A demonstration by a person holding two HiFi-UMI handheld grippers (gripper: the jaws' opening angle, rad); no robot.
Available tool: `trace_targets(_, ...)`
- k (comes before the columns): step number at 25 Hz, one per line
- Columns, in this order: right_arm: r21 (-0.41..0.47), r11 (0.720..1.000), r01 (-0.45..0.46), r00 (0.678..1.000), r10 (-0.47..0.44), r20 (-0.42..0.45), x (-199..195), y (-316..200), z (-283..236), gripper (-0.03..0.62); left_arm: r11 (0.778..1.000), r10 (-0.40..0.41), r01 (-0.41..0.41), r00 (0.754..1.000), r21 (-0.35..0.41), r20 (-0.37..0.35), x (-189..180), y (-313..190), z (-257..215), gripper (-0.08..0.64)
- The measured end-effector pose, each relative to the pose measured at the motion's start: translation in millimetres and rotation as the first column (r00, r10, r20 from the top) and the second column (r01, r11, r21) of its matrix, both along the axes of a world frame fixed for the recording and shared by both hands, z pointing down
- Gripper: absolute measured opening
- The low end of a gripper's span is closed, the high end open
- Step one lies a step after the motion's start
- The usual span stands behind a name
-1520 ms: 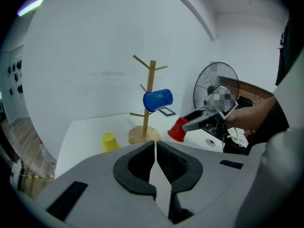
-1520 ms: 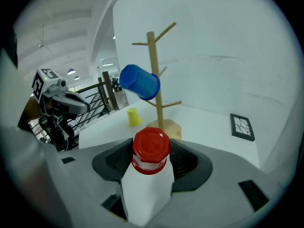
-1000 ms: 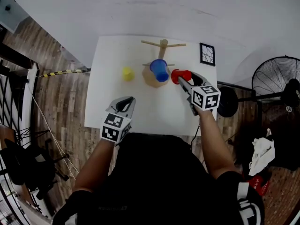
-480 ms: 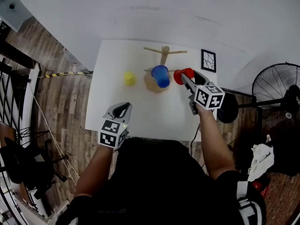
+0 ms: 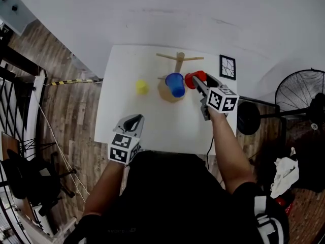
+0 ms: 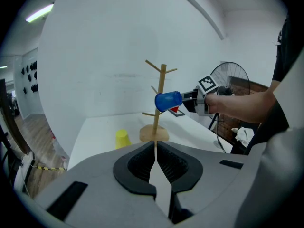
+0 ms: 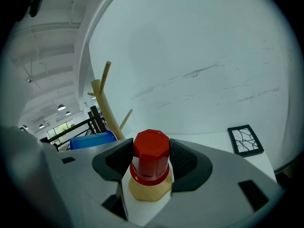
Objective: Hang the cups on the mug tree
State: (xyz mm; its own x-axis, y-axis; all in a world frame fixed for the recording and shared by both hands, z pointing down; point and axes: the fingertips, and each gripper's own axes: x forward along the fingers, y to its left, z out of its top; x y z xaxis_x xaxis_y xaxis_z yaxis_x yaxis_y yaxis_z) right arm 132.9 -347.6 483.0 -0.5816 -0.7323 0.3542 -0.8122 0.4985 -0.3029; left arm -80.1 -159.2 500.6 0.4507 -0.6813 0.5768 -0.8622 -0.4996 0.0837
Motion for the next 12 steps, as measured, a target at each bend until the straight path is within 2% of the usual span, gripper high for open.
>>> trace_targets(4, -0.037, 0.999, 0.002, 1.0, -0.002, 0.003, -9, -3, 17, 0.233, 1.0, -0.008, 0.008, 1.0, -0.004, 0.002, -3, 2, 2, 0.027)
trace_targets(12, -0.103, 0.994, 0.02, 0.999, -0.024, -0.043, -19, 8, 48, 0.233, 1.0, -0.022, 0.022, 1.0, -0.012, 0.002, -10, 7, 4, 0.028)
